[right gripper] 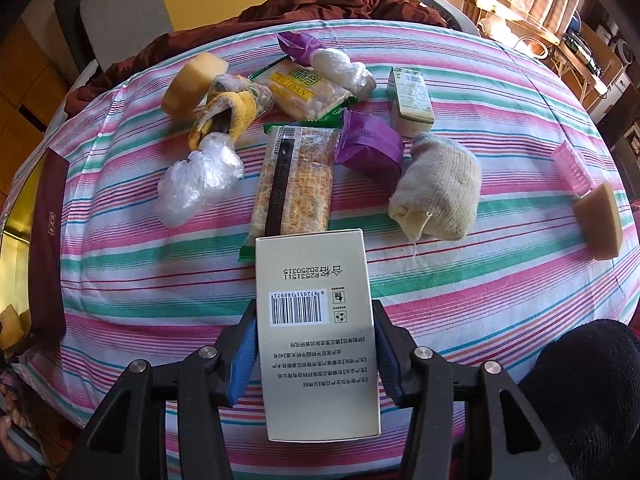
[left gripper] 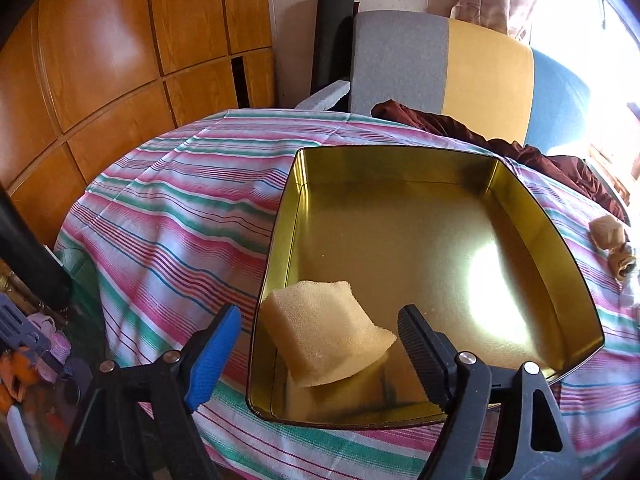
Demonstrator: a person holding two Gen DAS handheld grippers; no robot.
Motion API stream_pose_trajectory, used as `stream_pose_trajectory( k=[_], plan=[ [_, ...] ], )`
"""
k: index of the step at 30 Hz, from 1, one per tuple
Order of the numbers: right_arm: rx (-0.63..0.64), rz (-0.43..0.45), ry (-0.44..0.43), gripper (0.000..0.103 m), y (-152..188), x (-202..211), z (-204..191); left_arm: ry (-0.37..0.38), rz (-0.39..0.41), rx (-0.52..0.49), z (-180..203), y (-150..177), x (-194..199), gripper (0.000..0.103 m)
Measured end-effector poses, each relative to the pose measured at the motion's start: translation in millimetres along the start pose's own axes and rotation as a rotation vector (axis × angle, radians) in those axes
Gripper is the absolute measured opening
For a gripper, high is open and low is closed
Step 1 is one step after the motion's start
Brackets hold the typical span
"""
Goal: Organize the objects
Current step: 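Lower the yellow sponge into the gold tray and open the left gripper, then carry the white box over the gold tray and release it with the right gripper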
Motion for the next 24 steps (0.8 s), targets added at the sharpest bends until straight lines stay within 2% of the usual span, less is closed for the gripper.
stream_pose_trajectory(
  k=[5, 11, 12, 15, 20, 24],
  plan=[
    [0.01, 0.039, 0.008, 0.051, -4, 9, -3, 0.031, 0.012, 0.035, -3, -2, 10, 0.082],
    [0.047, 0.055, -0.017, 0.051, -3, 19, -31, 0.037, 0.022, 0.057, -9, -5, 14, 0.083],
    [0.055, 0.062, -0.023, 0.051, 1, 23, -51, 0.034, 0.022, 0.06, -11, -4, 14, 0.084],
    [0.101, 0.094, -0.042, 0.051, 20, 45, -80, 0.031, 0.024, 0.068, -15, -4, 14, 0.085],
    [0.218, 0.132, -0.099, 0.051, 12, 62, -144, 0.042, 0.023, 0.083, -21, -2, 14, 0.087],
    [0.348, 0.133, -0.147, 0.051, 5, 68, -216, 0.05, 0.03, 0.102, -29, -2, 16, 0.089]
  ],
)
Point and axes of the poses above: each gripper's, at about its wrist camera, not at the fingertips, and x roughly against the way its jaws point, z to its right, y to its underside, the point moved 10 cm from there along -x, roughly the way its jaws point, and after that the axes turned 11 degrees about -z, right-handed, at the moved point
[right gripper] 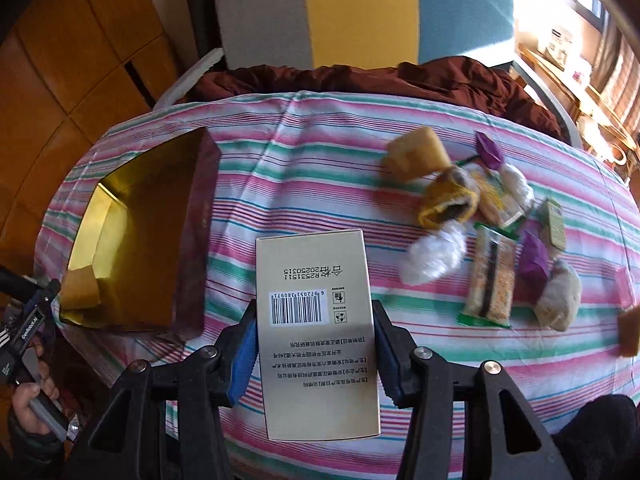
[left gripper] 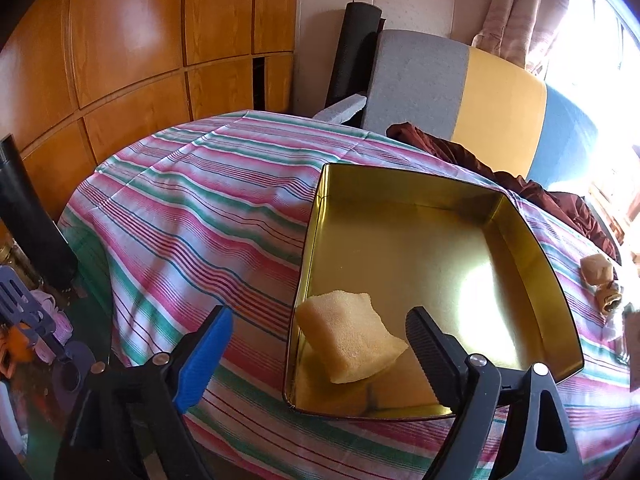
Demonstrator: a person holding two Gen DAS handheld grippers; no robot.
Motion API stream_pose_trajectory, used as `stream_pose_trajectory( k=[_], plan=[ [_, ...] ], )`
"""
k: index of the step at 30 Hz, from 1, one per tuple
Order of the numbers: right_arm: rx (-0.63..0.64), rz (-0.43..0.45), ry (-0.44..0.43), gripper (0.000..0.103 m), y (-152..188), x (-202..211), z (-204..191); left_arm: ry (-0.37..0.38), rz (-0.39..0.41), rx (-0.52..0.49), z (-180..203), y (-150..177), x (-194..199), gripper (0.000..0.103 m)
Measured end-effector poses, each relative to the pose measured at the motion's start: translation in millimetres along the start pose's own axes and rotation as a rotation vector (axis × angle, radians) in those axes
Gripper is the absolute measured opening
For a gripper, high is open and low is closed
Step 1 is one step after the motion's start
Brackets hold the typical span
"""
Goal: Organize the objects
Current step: 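Carry the white box over the gold tray and release it with the right gripper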
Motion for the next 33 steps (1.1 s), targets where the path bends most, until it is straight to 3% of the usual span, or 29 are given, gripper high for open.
stream_pose_trajectory(
  k=[7, 17, 20, 27, 33],
  plan=[
    [0.168, -0.022, -0.122, 0.051, -58, -26, -122, 0.012, -0.006, 0.031, -20, 6, 3, 0.091],
    [0.212, -0.06, -0.198, 0.051, -117, -94, -260, 0.017, 0.0, 0.086, -48, 11, 7, 0.092],
    [0.178, -0.083, -0.206, 0.052, -127, -114, -283, 0.013, -0.009, 0.102, -56, 15, 4, 0.092],
    [0.166, -0.197, -0.363, 0.054, -115, -132, -329, 0.02, -0.015, 0.129, -67, 16, 0, 0.092],
    [0.169, -0.184, -0.404, 0.054, -100, -115, -320, 0.016, -0.007, 0.134, -69, 16, 2, 0.092]
  ],
)
Point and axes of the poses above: each gripper's, at about its wrist camera, not at the fingertips, and x roughly against the way its jaws point, z to its right, y to its underside, the point moved 10 cm from there along -x, roughly the way its jaws point, and after that the axes turned 11 degrees about -z, right-handed, at the moved point
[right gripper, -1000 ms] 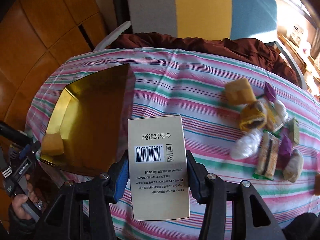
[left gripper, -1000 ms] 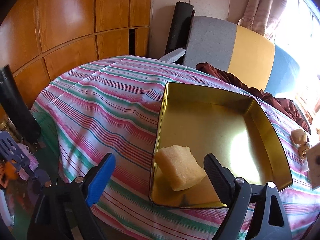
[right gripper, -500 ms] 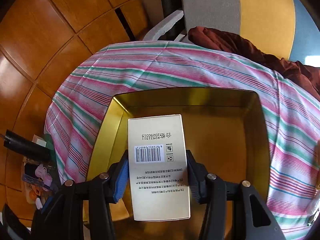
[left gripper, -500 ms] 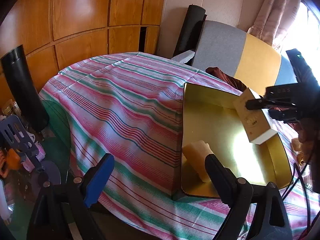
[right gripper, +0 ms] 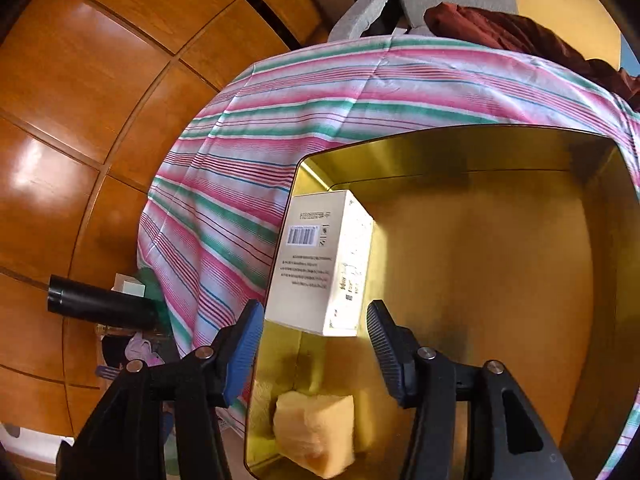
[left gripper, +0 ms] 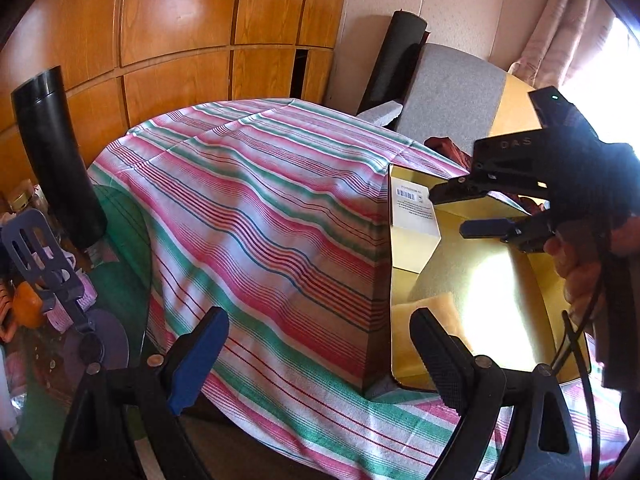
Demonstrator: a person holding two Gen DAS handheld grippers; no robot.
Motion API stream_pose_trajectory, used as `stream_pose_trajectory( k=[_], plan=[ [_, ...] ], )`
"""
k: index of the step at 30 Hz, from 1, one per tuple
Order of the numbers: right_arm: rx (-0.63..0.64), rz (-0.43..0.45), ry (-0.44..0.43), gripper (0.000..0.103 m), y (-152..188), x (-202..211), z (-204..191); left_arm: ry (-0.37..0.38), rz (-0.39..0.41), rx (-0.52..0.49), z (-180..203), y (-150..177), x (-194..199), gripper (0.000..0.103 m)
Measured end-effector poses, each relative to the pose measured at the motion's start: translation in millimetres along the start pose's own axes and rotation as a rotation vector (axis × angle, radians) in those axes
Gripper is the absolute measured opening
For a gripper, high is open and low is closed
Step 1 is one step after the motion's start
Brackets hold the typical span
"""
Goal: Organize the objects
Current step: 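Carry the white box over the gold tray and release it with the right gripper, then move both tools back toward the scattered items on the cloth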
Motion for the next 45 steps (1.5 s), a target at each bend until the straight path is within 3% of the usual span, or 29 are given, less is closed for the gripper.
stream_pose_trajectory(
  k=[6, 10, 15, 22, 33, 45],
  plan=[
    [0.05, 0.077, 0.082, 0.055, 19, 32, 11, -0.003, 0.018, -0.016, 8, -2, 8, 0.092],
    [0.113, 0.154, 0.178, 0.072, 32, 54, 18, -0.005, 0.033, -0.038, 18, -4, 16, 0.093],
    [0.176, 0.25, 0.289, 0.086, 49, 83, 30, -0.01, 0.041, -0.067, 31, -4, 23, 0.093],
    [0.186, 0.337, 0.393, 0.086, 76, 120, 62, -0.009, 0.051, -0.118, 53, -3, 33, 0.094],
    [0.037, 0.391, 0.482, 0.086, 110, 174, 156, 0.035, 0.042, -0.22, 102, 2, 36, 0.094],
    [-0.274, 0.454, 0.593, 0.086, 155, 266, 309, 0.127, 0.028, -0.377, 188, 11, 34, 0.094]
  ],
)
Point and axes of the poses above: each gripper's, at about its wrist camera, not at the fingertips, and x roughly against the way its jaws point, z to its right, y to its underside, the point moved 10 cm from there along -x, roughly the way its jaws point, and after that the axes turned 11 degrees about -z, right-handed, at the moved point
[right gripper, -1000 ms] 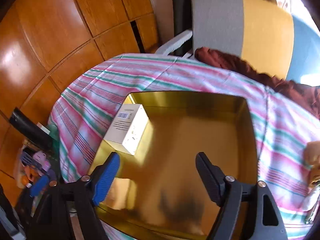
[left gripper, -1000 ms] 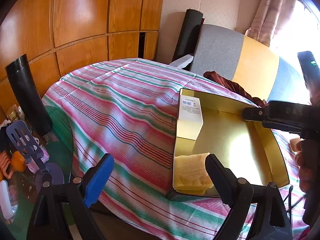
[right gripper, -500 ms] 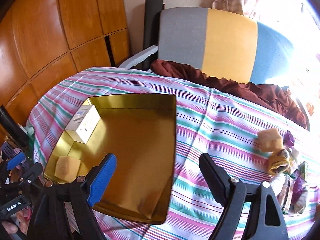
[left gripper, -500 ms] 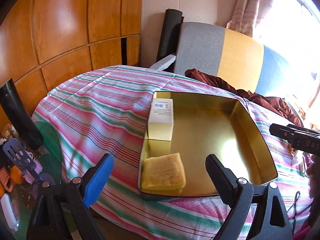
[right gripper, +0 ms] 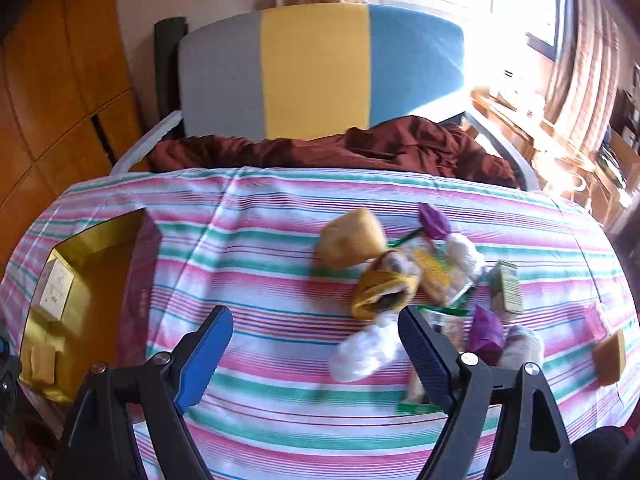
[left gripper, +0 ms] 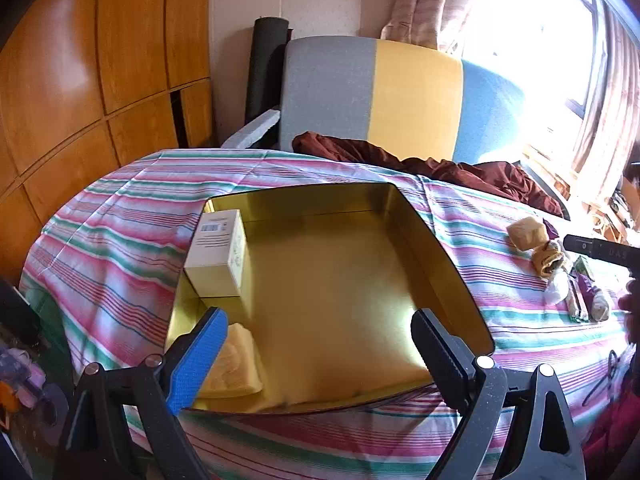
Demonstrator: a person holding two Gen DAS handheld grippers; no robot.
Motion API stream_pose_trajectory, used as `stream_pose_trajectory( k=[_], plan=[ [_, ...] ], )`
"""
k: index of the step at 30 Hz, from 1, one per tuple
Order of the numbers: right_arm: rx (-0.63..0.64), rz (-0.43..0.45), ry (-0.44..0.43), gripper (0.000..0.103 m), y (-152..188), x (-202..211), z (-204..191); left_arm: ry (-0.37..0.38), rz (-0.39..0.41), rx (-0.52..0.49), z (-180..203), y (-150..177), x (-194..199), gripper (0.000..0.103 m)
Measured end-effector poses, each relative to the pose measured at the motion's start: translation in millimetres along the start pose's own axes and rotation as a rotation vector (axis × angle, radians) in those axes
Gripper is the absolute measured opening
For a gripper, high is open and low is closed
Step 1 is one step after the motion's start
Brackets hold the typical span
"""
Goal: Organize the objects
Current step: 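Move both tools back toward the scattered items on the cloth, then grasp the plastic-wrapped white bundle with the left gripper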
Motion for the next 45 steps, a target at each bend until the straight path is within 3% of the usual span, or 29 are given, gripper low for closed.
stream_pose_trajectory(
  k=[10, 15, 17, 22, 34, 45],
  plan=[
    [-0.401, 0.081, 0.135, 0.086, -7, 3, 181, 0.086, -0.008, -0.166, 85, -12, -5, 0.094],
    [-0.635, 0.052, 0.089, 0.086, 21, -14, 236, 0.132, -0.025, -0.241, 132, -16, -12, 0.094],
    [-0.713, 0.047, 0.011, 0.086, 27, -18, 244, 0.153, -0.044, -0.262, 152, -15, -18, 0.094],
    [-0.735, 0.048, -0.045, 0.086, 28, -16, 243, 0.217, -0.107, -0.301, 200, -10, -39, 0.094],
    [-0.717, 0.04, -0.101, 0.086, 24, -19, 233, 0.306, -0.161, -0.43, 301, -9, -80, 0.087],
    [-0.764, 0.042, -0.105, 0.086, 28, -20, 242, 0.365, -0.219, -0.473, 368, -16, -127, 0.086]
  ],
)
Point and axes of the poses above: each gripper's, at about its wrist camera, not at the fingertips, and x roughly against the way its jaws point, z to its right, y to its underside, the point moved 10 cm from there along -x, roughly the way its jaws point, and after that the axes turned 11 degrees about -z, right-handed, at the moved point
